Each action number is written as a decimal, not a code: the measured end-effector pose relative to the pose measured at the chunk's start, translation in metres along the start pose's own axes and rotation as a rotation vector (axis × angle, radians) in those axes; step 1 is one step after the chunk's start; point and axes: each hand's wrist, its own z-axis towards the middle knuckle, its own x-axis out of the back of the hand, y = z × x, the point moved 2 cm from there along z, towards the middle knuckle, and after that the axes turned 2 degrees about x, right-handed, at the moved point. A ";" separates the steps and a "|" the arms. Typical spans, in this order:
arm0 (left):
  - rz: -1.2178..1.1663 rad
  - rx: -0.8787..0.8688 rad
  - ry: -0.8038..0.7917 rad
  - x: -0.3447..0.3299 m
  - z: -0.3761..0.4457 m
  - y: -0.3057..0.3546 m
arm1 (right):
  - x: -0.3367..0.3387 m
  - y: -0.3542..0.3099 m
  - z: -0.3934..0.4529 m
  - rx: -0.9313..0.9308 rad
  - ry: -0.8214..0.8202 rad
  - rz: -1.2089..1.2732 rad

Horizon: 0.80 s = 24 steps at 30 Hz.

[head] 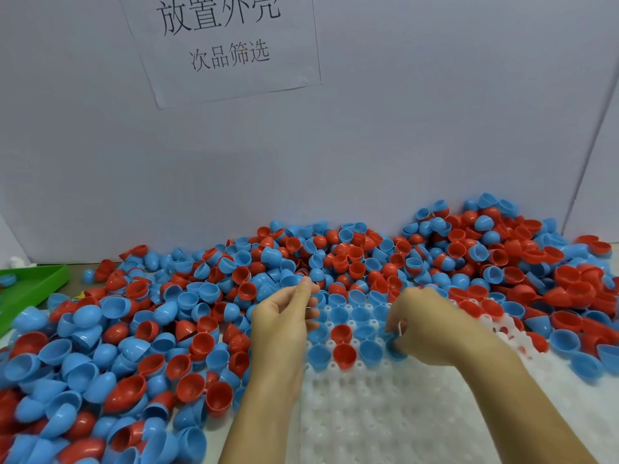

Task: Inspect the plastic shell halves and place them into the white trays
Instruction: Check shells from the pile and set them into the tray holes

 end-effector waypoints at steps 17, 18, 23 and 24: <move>1.166 -0.301 0.113 -0.016 0.083 0.075 | 0.016 0.006 -0.004 0.068 0.014 0.231; 1.308 -0.272 0.071 -0.018 0.095 0.074 | 0.016 0.006 -0.005 0.068 0.020 0.242; 1.398 -0.452 -0.171 -0.053 0.124 0.056 | 0.019 0.008 -0.007 0.070 0.051 0.281; 1.431 -0.488 -0.230 -0.068 0.124 0.050 | 0.019 0.008 -0.007 0.073 0.057 0.290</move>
